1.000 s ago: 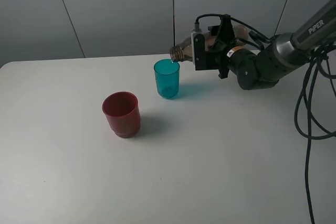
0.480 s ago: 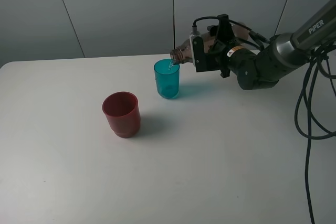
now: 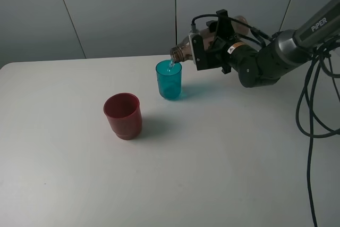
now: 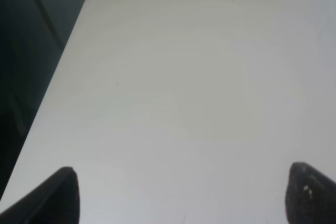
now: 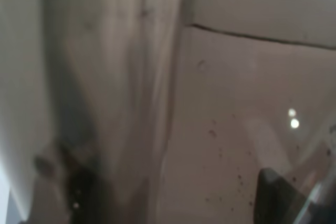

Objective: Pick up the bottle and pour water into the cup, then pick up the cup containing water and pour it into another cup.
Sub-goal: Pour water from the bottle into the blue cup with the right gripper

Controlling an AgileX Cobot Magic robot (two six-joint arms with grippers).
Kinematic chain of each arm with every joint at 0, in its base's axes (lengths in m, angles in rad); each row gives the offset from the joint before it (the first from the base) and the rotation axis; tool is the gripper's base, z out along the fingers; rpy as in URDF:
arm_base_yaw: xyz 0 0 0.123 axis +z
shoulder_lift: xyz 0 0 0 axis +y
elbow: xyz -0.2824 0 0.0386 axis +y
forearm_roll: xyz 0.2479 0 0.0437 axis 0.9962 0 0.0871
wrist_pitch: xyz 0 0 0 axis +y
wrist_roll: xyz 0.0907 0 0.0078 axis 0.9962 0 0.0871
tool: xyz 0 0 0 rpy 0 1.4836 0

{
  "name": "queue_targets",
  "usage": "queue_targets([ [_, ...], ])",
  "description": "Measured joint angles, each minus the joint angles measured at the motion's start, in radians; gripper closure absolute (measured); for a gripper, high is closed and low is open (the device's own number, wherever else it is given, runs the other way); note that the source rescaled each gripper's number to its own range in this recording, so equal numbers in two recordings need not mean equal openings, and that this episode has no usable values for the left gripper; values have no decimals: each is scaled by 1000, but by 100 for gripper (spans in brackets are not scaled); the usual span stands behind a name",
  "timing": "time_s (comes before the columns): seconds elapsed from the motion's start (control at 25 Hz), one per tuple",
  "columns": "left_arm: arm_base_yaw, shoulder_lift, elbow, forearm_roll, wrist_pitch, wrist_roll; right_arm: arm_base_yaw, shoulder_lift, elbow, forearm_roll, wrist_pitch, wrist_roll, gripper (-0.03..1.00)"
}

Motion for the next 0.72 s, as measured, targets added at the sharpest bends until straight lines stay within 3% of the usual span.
queue_targets([
  [0.52, 0, 0, 0, 0, 0, 0, 0, 0, 0, -13, -8, -93, 96],
  [0.72, 0, 0, 0, 0, 0, 0, 0, 0, 0, -13, -54, -115, 96],
])
